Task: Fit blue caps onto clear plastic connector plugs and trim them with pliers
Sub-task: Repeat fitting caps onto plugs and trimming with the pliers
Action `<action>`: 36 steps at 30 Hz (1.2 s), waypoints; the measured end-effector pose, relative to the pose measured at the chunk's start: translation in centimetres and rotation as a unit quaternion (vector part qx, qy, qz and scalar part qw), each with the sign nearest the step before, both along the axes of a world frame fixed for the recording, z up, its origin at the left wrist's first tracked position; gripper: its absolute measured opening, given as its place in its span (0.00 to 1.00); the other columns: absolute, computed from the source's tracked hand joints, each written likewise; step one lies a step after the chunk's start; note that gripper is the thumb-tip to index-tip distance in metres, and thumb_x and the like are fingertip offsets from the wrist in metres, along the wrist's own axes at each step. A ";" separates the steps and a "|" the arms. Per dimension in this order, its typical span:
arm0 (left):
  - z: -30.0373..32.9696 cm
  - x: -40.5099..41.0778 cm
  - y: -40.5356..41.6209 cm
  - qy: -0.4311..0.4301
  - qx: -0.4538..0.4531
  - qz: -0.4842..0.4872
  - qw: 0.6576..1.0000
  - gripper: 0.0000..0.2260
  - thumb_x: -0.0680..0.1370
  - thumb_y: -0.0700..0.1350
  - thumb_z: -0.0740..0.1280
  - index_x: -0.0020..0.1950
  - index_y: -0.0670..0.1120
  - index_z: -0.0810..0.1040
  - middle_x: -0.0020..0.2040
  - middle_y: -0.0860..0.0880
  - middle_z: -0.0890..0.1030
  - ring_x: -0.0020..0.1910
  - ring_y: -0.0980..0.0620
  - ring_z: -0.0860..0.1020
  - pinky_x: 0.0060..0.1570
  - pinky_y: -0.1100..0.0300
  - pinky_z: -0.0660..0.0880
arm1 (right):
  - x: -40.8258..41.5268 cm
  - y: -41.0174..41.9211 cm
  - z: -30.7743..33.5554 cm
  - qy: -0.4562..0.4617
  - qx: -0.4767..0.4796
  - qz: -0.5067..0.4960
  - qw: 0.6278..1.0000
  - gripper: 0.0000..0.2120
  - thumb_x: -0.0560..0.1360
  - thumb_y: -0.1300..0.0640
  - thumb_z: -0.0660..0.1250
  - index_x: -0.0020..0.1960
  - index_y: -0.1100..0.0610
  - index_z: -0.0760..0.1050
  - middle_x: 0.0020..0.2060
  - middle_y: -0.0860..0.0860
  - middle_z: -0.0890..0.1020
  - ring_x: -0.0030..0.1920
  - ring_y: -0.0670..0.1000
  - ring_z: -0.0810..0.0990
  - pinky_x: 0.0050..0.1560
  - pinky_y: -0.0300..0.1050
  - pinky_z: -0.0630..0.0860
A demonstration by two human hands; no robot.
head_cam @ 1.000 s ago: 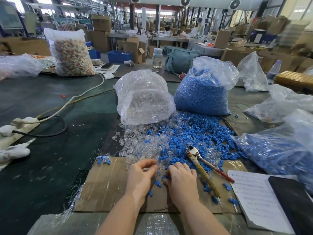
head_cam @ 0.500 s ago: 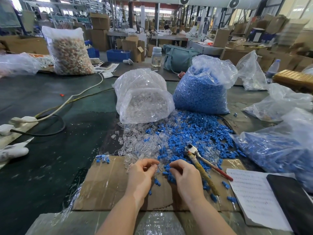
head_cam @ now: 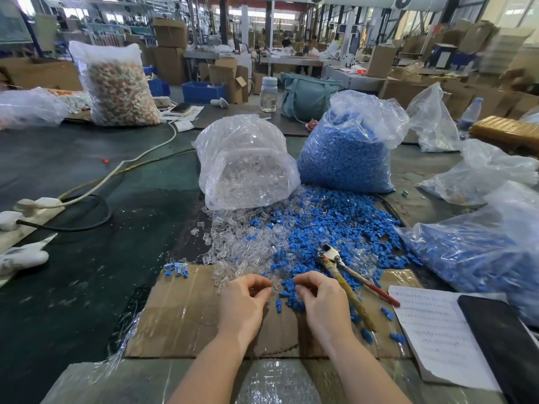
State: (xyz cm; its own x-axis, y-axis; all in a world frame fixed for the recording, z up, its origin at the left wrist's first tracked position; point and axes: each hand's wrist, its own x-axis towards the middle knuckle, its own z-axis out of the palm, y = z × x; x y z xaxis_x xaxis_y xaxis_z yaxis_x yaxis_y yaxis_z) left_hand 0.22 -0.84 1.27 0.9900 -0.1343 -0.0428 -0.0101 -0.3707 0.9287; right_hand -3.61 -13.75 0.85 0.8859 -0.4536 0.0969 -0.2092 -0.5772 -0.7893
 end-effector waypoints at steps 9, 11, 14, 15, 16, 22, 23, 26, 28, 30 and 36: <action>0.0 0.1 0.4 -0.024 0.033 0.005 0.999 0.09 0.74 0.39 0.70 0.40 0.54 0.79 0.38 0.56 0.80 0.39 0.62 0.77 0.35 0.77 0.69 | -0.1 0.0 -0.2 0.011 -0.030 -0.009 0.999 0.06 0.76 0.59 0.66 0.48 0.51 0.80 0.43 0.45 0.81 0.47 0.45 0.77 0.51 0.43 0.75; -0.1 0.1 0.2 -0.039 0.055 -0.003 0.998 0.09 0.74 0.39 0.70 0.39 0.54 0.78 0.38 0.55 0.80 0.36 0.61 0.75 0.33 0.74 0.68 | -0.1 0.1 -0.1 0.013 -0.041 -0.008 0.999 0.06 0.76 0.59 0.66 0.48 0.51 0.80 0.44 0.46 0.81 0.48 0.46 0.77 0.52 0.44 0.75; -0.2 0.2 -0.1 -0.074 0.121 -0.020 0.990 0.07 0.73 0.42 0.71 0.39 0.54 0.79 0.41 0.56 0.77 0.37 0.61 0.73 0.35 0.72 0.64 | -0.2 0.2 0.0 0.015 -0.052 -0.006 0.998 0.06 0.77 0.59 0.65 0.49 0.51 0.80 0.44 0.46 0.81 0.48 0.46 0.77 0.53 0.44 0.74; -0.2 0.3 -0.2 -0.083 0.136 -0.020 0.987 0.06 0.73 0.43 0.71 0.39 0.54 0.80 0.42 0.56 0.76 0.39 0.61 0.72 0.37 0.71 0.64 | -0.2 0.2 0.0 0.014 -0.053 -0.006 0.998 0.06 0.77 0.59 0.65 0.49 0.51 0.80 0.44 0.45 0.81 0.48 0.46 0.77 0.53 0.44 0.75; -0.1 0.3 -0.2 -0.086 0.144 -0.015 0.986 0.05 0.73 0.43 0.71 0.40 0.53 0.80 0.42 0.57 0.75 0.40 0.60 0.72 0.38 0.71 0.65 | -0.3 0.1 0.0 0.013 -0.053 -0.006 0.998 0.06 0.77 0.59 0.65 0.49 0.51 0.80 0.44 0.45 0.81 0.48 0.46 0.77 0.52 0.44 0.75; 0.5 1.0 0.6 -0.064 0.150 0.002 0.987 0.05 0.74 0.42 0.70 0.41 0.53 0.79 0.45 0.53 0.79 0.44 0.56 0.76 0.47 0.63 0.73 | -0.4 -0.3 0.0 0.010 -0.052 -0.010 0.999 0.06 0.76 0.60 0.65 0.49 0.51 0.80 0.42 0.44 0.80 0.47 0.46 0.77 0.50 0.42 0.75; 0.7 1.1 0.8 -0.050 0.149 -0.018 0.987 0.06 0.74 0.42 0.70 0.40 0.53 0.79 0.44 0.53 0.80 0.42 0.57 0.77 0.46 0.63 0.75 | -0.4 -0.3 -0.1 0.010 -0.054 -0.010 0.998 0.06 0.76 0.60 0.65 0.49 0.51 0.80 0.42 0.44 0.79 0.47 0.46 0.77 0.50 0.41 0.75; 1.1 1.3 1.4 -0.007 0.179 -0.114 0.977 0.09 0.73 0.43 0.71 0.37 0.55 0.77 0.39 0.56 0.80 0.39 0.59 0.78 0.41 0.66 0.76 | -0.3 -0.2 -0.2 0.015 -0.053 -0.008 0.998 0.06 0.76 0.59 0.65 0.49 0.51 0.80 0.42 0.44 0.80 0.47 0.46 0.77 0.50 0.43 0.75; 1.4 1.4 1.8 0.009 0.200 -0.166 0.966 0.08 0.72 0.44 0.72 0.36 0.55 0.77 0.37 0.57 0.81 0.38 0.61 0.79 0.39 0.69 0.75 | -0.3 -0.1 -0.1 0.014 -0.051 -0.006 0.999 0.06 0.77 0.59 0.65 0.48 0.50 0.79 0.43 0.45 0.81 0.47 0.46 0.77 0.50 0.44 0.75; 1.7 1.5 2.0 0.007 0.218 -0.195 0.956 0.09 0.72 0.43 0.72 0.35 0.55 0.77 0.36 0.57 0.81 0.37 0.62 0.79 0.39 0.69 0.75 | -0.2 0.0 0.0 0.010 -0.052 -0.005 0.999 0.06 0.76 0.59 0.65 0.48 0.51 0.79 0.43 0.45 0.81 0.46 0.46 0.77 0.50 0.44 0.75; 1.4 1.7 1.9 -0.022 0.221 -0.126 0.967 0.07 0.73 0.44 0.71 0.38 0.54 0.77 0.38 0.57 0.80 0.38 0.61 0.79 0.41 0.66 0.77 | -0.2 0.3 0.4 0.003 -0.050 0.005 0.999 0.06 0.77 0.59 0.65 0.50 0.53 0.79 0.45 0.46 0.81 0.46 0.47 0.77 0.51 0.45 0.76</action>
